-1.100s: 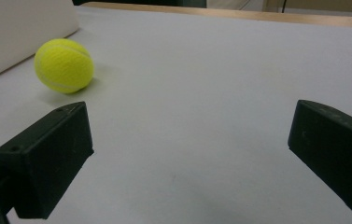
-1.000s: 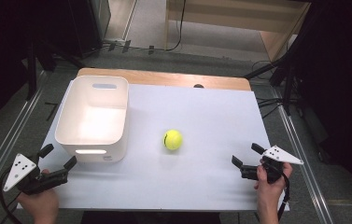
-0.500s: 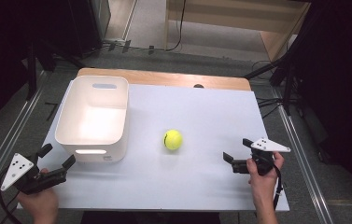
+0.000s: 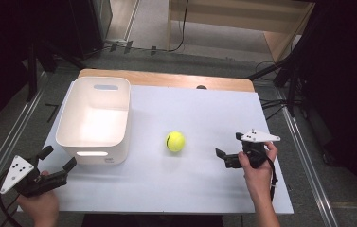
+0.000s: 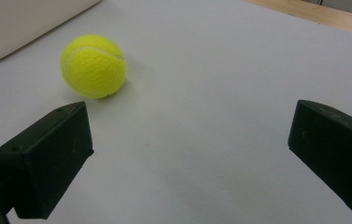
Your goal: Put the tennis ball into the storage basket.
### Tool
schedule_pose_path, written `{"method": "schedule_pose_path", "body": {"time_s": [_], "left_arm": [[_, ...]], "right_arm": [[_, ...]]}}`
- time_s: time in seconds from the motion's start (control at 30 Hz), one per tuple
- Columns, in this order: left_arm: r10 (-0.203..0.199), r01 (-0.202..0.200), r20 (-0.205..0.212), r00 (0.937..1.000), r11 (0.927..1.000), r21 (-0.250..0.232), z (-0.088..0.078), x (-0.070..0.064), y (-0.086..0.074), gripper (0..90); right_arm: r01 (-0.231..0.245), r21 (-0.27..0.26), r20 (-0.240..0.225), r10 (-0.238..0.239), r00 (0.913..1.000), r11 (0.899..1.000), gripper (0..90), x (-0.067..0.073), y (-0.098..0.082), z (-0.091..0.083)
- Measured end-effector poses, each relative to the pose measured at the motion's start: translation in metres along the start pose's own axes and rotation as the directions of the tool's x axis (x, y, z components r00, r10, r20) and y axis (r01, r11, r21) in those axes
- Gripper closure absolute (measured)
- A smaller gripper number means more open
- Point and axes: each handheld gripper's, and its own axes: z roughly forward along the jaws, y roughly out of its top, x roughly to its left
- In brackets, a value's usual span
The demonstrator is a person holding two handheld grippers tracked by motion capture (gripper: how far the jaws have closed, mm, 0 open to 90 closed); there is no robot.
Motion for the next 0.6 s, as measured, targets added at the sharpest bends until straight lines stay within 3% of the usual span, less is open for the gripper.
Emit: {"method": "schedule_pose_path", "body": {"time_s": [0.37, 0.6], "left_arm": [[-0.003, 0.003, 0.004, 1.0, 1.0, -0.003, 0.0, 0.0, 0.0, 7.9], [-0.003, 0.003, 0.003, 1.0, 1.0, -0.005, 0.0, 0.0, 0.0, 7.9]], "right_arm": [[0.033, 0.045, -0.013, -0.032, 0.9994, 0.998, 0.0, 0.013, 0.023, 0.019], [0.062, 0.077, -0.05, -0.058, 0.9971, 0.995, 0.0, 0.022, 0.035, 0.035]]}}
